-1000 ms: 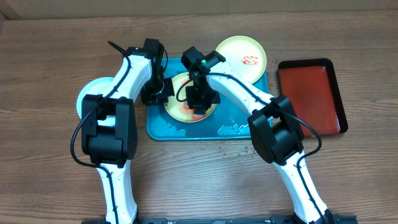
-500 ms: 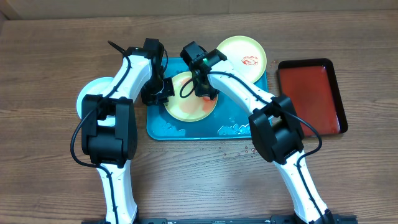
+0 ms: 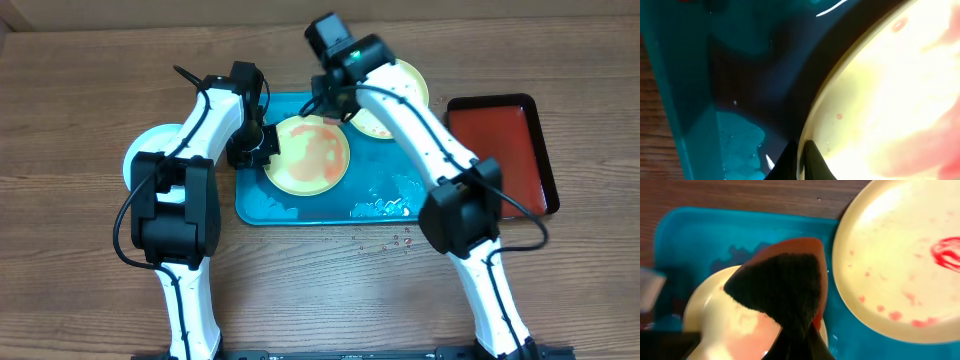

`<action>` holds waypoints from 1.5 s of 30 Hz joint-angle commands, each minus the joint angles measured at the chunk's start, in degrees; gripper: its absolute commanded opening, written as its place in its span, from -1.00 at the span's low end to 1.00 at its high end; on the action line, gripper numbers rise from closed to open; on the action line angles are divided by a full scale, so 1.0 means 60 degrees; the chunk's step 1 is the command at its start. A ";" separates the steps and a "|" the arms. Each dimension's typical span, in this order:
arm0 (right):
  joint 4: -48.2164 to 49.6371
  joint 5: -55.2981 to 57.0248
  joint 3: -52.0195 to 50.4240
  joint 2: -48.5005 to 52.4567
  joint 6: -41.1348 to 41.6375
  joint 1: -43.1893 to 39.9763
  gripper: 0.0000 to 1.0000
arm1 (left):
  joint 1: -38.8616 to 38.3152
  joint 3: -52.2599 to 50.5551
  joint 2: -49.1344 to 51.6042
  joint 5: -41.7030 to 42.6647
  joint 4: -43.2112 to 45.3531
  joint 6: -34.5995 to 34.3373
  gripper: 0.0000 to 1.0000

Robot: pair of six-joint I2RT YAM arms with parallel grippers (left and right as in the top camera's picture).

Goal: Clean dirty plates on tray and stack at the side
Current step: 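Lift the sponge off the plate with the right gripper, then tilt up and lift the yellow plate with the left gripper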

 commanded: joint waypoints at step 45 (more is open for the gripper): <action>-0.1464 -0.0790 0.0474 -0.2113 -0.0528 -0.1450 -0.92 | -0.3370 -0.0066 -0.4346 -1.2462 0.0076 0.0149 -0.92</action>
